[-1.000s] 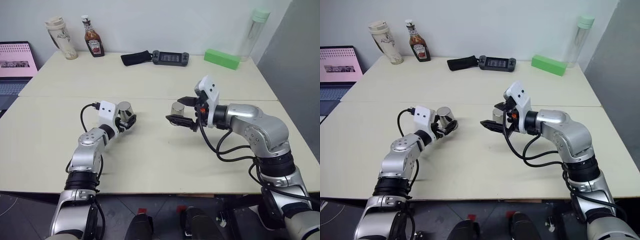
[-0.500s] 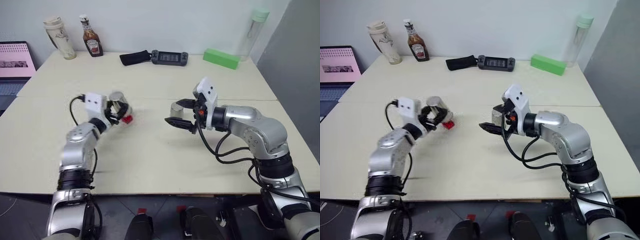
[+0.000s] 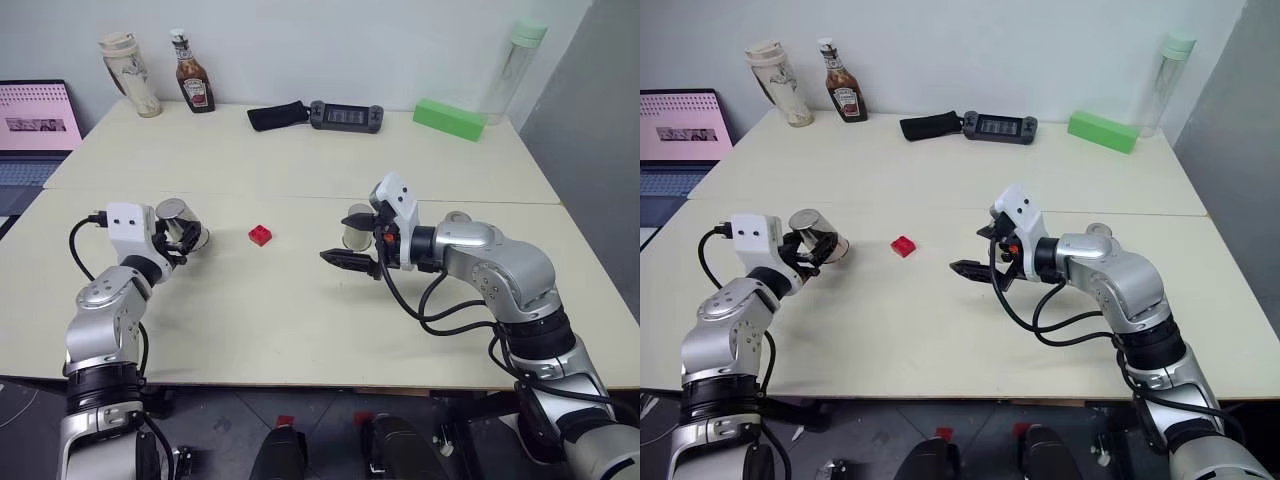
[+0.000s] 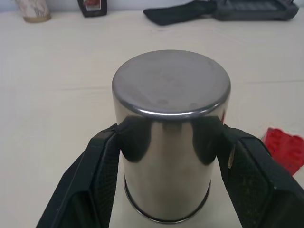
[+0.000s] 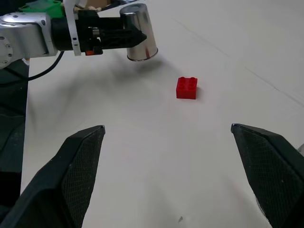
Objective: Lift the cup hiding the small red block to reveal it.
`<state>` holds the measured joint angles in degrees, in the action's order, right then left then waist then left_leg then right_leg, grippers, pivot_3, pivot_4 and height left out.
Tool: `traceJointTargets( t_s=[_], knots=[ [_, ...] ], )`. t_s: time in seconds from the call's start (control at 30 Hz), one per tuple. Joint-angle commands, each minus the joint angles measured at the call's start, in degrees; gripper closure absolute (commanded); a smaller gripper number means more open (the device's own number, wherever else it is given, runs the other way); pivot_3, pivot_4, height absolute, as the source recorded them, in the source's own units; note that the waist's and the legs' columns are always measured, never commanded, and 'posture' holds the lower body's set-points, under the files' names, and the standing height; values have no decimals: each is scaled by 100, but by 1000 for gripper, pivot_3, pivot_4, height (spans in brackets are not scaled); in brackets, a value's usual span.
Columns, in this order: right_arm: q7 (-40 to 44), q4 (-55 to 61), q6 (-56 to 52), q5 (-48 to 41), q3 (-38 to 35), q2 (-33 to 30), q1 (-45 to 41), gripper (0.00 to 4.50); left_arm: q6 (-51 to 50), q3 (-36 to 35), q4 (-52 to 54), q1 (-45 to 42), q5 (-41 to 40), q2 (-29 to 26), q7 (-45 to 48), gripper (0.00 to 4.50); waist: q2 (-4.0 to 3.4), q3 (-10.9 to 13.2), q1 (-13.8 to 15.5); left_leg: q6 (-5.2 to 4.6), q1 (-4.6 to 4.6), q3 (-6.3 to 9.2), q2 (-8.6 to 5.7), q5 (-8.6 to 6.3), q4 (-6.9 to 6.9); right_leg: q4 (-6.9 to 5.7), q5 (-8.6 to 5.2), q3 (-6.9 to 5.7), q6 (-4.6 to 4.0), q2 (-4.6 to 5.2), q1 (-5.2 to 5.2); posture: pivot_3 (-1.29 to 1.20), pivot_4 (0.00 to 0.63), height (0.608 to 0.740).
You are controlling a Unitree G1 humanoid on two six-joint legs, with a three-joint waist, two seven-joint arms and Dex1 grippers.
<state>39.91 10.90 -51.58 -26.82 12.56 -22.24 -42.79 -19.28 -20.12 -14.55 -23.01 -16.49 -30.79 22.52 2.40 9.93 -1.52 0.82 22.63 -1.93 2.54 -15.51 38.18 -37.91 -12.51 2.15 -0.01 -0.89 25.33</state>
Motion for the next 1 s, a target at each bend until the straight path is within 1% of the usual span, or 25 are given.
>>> traceJointTargets(
  t_s=[0.03, 0.1, 0.13, 0.17, 0.2, 0.23, 0.3, 0.43, 0.5, 0.63, 0.7, 0.77, 0.83, 0.9, 1.0],
  knots=[
    [37, 149, 86, 41, -50, -28, -93, 0, 521, 166, -264, -106, 204, 129, -58, 1752, 0, 0, 0, 0, 0, 0, 0, 0, -1, 0, 0, -1, 0, 2, 0, 0, 150, 740],
    [45, 172, 70, 48, -60, -30, -79, 0, 559, 146, -376, -131, 194, 157, -95, 1752, 0, 0, -2, 0, 0, 2, 2, 0, -2, 0, 0, -2, -1, 2, 0, 0, 150, 740],
    [46, 182, 65, 53, -59, -29, -71, 0, 581, 142, -426, -142, 200, 148, -110, 1052, 0, 0, -5, 0, 0, 2, 3, 0, -2, -1, 0, -2, -1, 2, 0, 0, 150, 740],
    [45, 192, 59, 57, -56, -24, -65, 0, 582, 111, -465, -157, 167, 150, -116, 1017, 0, 0, -11, 0, 0, 3, 5, 0, -2, -2, 0, -2, -1, 2, 1, 0, 150, 740],
    [45, 211, 51, 58, -56, -25, -54, 0, 580, 91, -477, -159, 143, 153, -121, 703, 0, 0, -11, 0, -3, 3, 7, 0, -2, -4, 0, -1, -1, 2, 1, 0, 150, 740],
    [43, 218, 49, 61, -54, -22, -49, 0, 590, 102, -478, -154, 145, 127, -89, 554, 0, 0, -13, 0, -3, 3, 6, 0, -2, -5, 0, -1, -1, 2, 1, 0, 150, 740],
    [41, 215, 56, 73, -48, -22, -45, 0, 579, 95, -453, -138, 148, 83, -76, 94, 0, 0, -17, 0, -4, 3, 8, 0, -2, -5, 0, -2, 0, 1, 1, 0, 150, 740],
    [55, 227, 61, 81, -31, -32, -41, 0, 325, 21, -58, 68, 19, -99, 93, 40, 0, 0, -29, 0, -4, 2, 8, 0, -2, -5, 0, -1, 0, 0, 1, 0, 150, 740],
    [70, 263, 49, 73, -33, -55, -30, 0, -10, -124, 524, 366, -182, -322, 262, 40, 0, 0, -37, 0, -3, 1, 9, 0, -3, -4, 0, 1, 0, 1, 2, 0, 150, 740],
    [97, 271, 36, 64, -68, -107, -44, 0, -774, -546, 1831, 1064, -666, -997, 772, 40, 1, 0, -66, 1, 6, -1, 15, -1, -10, -1, -1, 4, -1, 4, 14, 0, 150, 740],
    [120, 283, 25, 46, -89, -151, -43, 0, -1259, -932, 2343, 1360, -1020, -1461, 1125, 40, -1, 1, -47, 1, 6, 1, 12, 0, -11, -5, -3, 1, -3, 4, 18, 0, 150, 740],
    [174, 293, 15, 34, -86, -203, -30, 0, -1764, -1276, 2824, 1714, -1593, -2029, 1902, 40, 3, 4, -48, 1, 8, 4, 17, 0, -10, -4, -8, -3, 4, 2, 19, 0, 150, 740],
    [235, 280, 25, 33, -85, -261, -18, 0, -2008, -1438, 3266, 2108, -1992, -2559, 2741, 40, -5, 8, -40, 1, 7, 1, 16, 0, -9, -3, -21, -3, 18, 2, 21, 0, 150, 740],
    [280, 222, 56, 46, -111, -323, -21, 0, -2150, -1406, 3415, 2176, -2161, -2873, 3087, 40, -11, 12, -19, 1, 3, -4, 11, 0, -8, -5, -26, 0, 13, 5, 19, 0, 150, 740],
    [332, 131, 116, 88, -150, -392, -47, 0, -2048, -1238, 3275, 2044, -2121, -3026, 3215, 40, -14, 14, -12, 1, -3, -4, 3, 0, -8, -4, -31, -1, 9, 4, 14, 0, 150, 740]
  ],
)
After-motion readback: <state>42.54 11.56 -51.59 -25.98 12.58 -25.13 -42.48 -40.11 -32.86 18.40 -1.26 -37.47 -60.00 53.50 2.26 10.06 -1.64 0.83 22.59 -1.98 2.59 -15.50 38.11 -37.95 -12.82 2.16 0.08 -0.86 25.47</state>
